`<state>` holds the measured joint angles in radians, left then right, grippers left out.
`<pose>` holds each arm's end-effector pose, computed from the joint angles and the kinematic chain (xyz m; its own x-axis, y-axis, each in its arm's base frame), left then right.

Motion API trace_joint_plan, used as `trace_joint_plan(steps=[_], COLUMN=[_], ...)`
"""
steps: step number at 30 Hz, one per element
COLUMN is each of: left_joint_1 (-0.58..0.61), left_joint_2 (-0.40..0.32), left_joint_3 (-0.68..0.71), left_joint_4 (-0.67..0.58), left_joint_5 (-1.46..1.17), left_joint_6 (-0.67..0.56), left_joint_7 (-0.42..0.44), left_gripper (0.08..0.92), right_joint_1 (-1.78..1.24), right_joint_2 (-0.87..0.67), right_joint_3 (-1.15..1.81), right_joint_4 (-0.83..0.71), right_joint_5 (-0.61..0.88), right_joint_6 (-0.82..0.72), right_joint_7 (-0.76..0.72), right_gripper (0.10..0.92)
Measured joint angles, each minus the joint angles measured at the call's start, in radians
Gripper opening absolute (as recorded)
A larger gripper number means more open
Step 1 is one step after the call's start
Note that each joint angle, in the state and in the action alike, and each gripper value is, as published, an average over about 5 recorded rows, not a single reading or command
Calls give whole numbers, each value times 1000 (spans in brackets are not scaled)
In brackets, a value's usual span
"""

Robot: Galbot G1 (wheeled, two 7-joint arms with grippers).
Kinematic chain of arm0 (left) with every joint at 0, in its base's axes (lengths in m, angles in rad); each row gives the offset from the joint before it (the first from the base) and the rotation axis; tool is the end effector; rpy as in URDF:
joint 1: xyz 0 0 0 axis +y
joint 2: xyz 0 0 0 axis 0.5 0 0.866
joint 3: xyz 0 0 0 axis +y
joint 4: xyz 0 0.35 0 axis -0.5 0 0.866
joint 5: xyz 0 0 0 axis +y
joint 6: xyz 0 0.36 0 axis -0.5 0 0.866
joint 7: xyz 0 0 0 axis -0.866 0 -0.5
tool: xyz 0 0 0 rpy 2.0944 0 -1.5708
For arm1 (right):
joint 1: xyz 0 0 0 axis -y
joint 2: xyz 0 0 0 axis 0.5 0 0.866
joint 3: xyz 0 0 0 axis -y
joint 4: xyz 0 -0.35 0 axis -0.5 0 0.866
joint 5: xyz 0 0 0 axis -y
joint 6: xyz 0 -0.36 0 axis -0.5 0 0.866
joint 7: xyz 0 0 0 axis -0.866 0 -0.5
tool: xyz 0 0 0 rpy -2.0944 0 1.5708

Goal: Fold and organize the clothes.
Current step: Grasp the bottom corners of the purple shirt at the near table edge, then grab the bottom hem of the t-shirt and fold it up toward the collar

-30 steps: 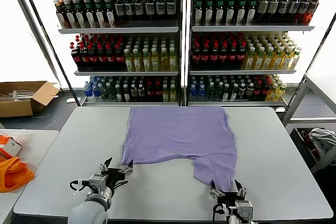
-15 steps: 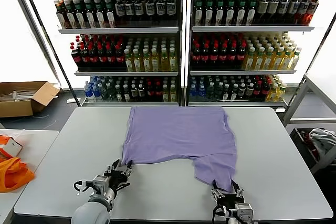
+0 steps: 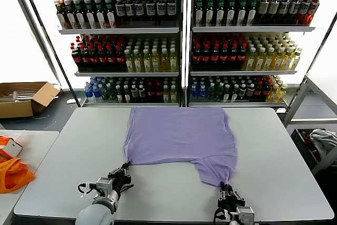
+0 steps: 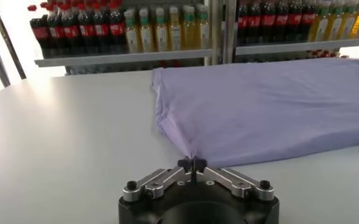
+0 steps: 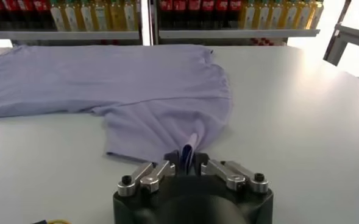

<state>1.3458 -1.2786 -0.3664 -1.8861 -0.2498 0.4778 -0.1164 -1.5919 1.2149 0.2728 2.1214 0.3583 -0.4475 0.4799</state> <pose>0.2514 0.0174 -0.3324 -0.8672 0.0977 0.4883 0.1314 0.9907 0.0351 0.1619 0.0150 -0.3063 -0.8506 0.0574 0.5227 0.0355 0.9980 -0.0519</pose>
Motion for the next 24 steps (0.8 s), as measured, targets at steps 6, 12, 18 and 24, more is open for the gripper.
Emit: trace_joint_plan(steps=[6,12,18,24], left_joint_1=[2,0,-24,-70], left_joint_2=[-9,-20,-33,-37], left_joint_3=[0,-10,-28,-30], left_joint_4=[-9,-23,-22,-3], left_joint_5=[9,9,-8,-42], left_joint_6=[-19,-46,-86,-125], left_joint_7=[3,8,6,1], left_gripper=[84,84,84,84], right_joint_1=[11,35,79,149], right_joint_2=[12,26,46,70], right_joint_3=[16,37,55,60], right_joint_4=[14,24,8,-26], right_joint_5=[-17,-34,-38,-28], right_joint_6=[11,46,82,98], right_joint_7=[-18,-45,-75,-94], right_gripper=[108,108,108,108])
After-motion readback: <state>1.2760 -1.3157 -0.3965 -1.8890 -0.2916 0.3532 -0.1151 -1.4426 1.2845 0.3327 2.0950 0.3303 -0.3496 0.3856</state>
